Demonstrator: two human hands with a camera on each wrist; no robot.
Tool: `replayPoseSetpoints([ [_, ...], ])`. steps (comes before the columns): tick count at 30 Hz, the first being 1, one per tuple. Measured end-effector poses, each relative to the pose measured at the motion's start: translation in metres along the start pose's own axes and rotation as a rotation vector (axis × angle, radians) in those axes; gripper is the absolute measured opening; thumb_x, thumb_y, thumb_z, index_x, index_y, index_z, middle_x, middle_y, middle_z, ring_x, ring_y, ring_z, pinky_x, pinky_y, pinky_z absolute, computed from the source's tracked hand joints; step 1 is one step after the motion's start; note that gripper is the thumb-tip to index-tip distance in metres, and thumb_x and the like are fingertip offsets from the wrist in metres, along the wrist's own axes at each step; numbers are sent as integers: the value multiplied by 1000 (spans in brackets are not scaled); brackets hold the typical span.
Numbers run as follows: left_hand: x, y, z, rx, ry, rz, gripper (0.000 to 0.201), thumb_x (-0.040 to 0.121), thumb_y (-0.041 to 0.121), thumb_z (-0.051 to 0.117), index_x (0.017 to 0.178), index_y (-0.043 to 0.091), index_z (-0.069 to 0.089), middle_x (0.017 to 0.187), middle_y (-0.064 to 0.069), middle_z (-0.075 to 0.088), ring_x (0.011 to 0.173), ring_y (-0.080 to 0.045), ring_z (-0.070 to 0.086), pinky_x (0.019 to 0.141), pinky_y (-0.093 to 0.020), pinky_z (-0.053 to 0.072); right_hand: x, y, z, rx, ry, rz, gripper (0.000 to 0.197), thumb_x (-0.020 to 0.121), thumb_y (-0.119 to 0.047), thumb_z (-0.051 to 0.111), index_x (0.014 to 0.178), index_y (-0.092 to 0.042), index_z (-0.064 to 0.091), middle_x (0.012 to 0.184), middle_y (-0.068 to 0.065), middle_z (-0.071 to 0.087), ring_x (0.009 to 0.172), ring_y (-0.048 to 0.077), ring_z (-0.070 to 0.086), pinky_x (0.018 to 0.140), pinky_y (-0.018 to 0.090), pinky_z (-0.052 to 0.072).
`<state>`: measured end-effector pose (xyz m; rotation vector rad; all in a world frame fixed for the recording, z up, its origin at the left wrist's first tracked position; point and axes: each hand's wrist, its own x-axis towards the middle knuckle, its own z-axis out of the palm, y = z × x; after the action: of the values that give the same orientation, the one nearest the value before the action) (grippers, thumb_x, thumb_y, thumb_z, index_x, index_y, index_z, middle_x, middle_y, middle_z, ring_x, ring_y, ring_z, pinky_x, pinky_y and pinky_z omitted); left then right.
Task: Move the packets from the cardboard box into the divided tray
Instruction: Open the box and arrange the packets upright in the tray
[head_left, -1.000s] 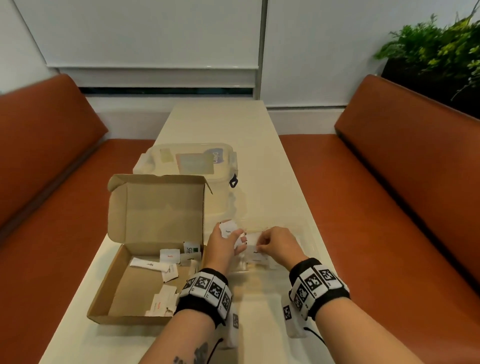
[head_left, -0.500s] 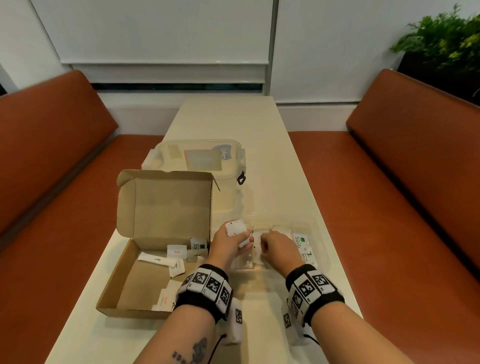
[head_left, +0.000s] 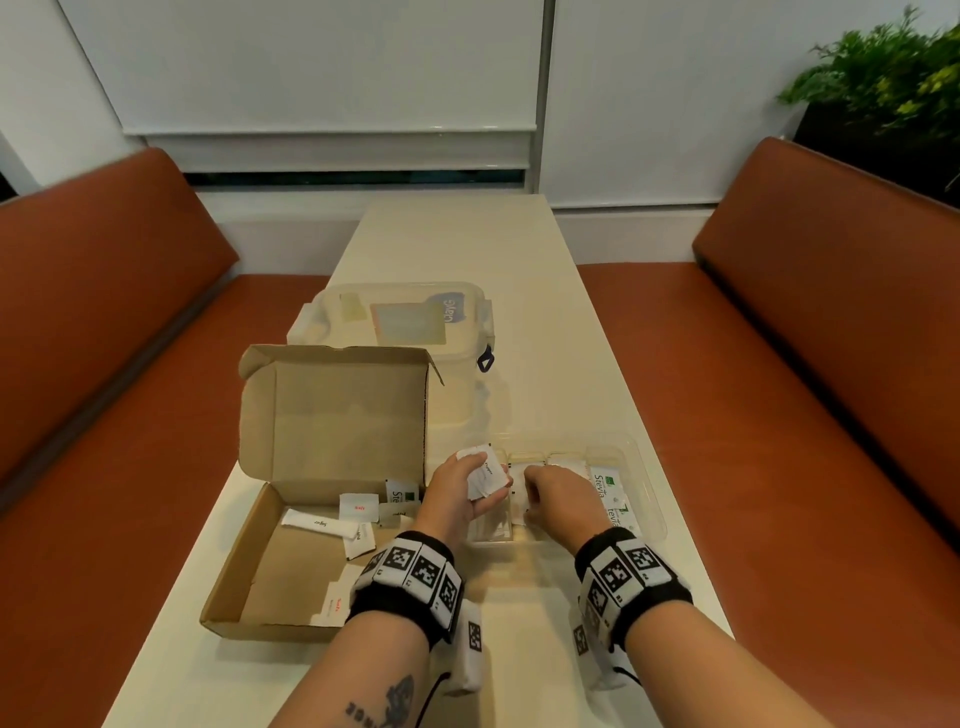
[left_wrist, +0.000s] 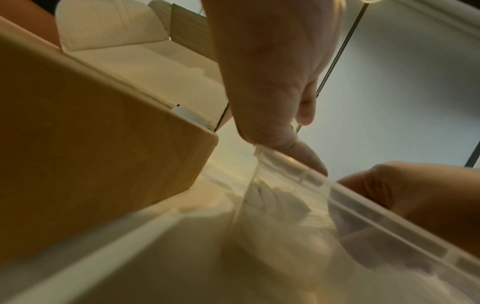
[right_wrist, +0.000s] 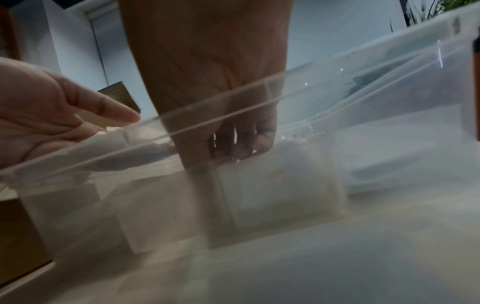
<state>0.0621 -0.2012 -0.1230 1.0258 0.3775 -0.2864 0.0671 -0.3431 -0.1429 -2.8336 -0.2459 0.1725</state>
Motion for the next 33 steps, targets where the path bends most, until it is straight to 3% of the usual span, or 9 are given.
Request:
replayPoseSetpoints([
  [5, -1, 2, 0, -44, 72, -37, 21, 95, 5, 41, 114, -1, 48, 128, -28, 50, 108, -40, 58, 64, -36, 58, 0, -1, 1, -13, 20, 6, 16, 86, -11, 55, 80, -18, 42, 85, 4, 56, 73, 18, 46, 63, 27, 35],
  [11, -3, 1, 2, 7, 48, -10, 27, 94, -2, 38, 121, -2, 45, 133, -27, 46, 118, -41, 51, 66, -34, 59, 1, -1, -5, 123, 70, 33, 9, 84, -18, 60, 83, -17, 51, 87, 2, 56, 81, 18, 49, 65, 26, 34],
  [14, -4, 1, 1, 1, -3, 5, 30, 94, -5, 37, 122, -2, 46, 130, -26, 49, 114, -39, 55, 67, -34, 59, 2, -6, -13, 429, 169, 95, 20, 90, -33, 58, 90, -14, 63, 87, 0, 65, 81, 15, 57, 66, 26, 40],
  [16, -6, 0, 2, 9, -52, 1, 33, 94, -6, 37, 125, -2, 49, 125, -25, 55, 103, -34, 60, 69, -34, 59, 2, -12, -17, 627, 147, 127, 23, 87, -38, 63, 88, -15, 66, 81, -3, 66, 74, 9, 58, 61, 20, 41],
  [21, -8, -4, 0, 59, -94, 5, 30, 95, -4, 40, 121, 5, 53, 116, -18, 61, 97, -29, 64, 76, -35, 58, 2, -14, -21, 759, 170, 146, 10, 78, -18, 74, 81, -14, 66, 76, -5, 63, 69, 5, 54, 58, 12, 39],
  [24, -6, -5, 0, 37, -32, 25, 26, 96, -2, 41, 116, 8, 54, 111, -16, 60, 99, -31, 63, 71, -34, 59, 1, -10, -28, 800, 212, 160, 10, 79, -15, 73, 75, -18, 65, 73, 0, 68, 67, 12, 60, 61, 18, 45],
  [27, -2, -5, 0, -18, 76, 68, 27, 97, -2, 40, 118, 9, 51, 112, -19, 61, 103, -31, 61, 66, -29, 58, 3, 0, -37, 673, 182, 171, 9, 79, -18, 74, 74, -20, 67, 72, -1, 69, 68, 12, 62, 61, 19, 45],
  [30, 0, -5, -1, -60, 114, 96, 32, 97, -5, 39, 126, 6, 47, 100, -15, 63, 90, -26, 63, 60, -24, 57, 3, 4, -37, 375, 12, 137, 4, 78, -20, 74, 76, -18, 72, 76, -4, 68, 72, 9, 60, 68, 20, 44],
  [33, 0, -6, 0, -23, 116, 98, 32, 96, -5, 39, 125, 5, 48, 93, -11, 63, 81, -20, 64, 62, -24, 57, 2, 3, -28, 212, -86, 115, 7, 77, -21, 75, 82, -16, 76, 85, -1, 72, 78, 11, 61, 72, 22, 45],
])
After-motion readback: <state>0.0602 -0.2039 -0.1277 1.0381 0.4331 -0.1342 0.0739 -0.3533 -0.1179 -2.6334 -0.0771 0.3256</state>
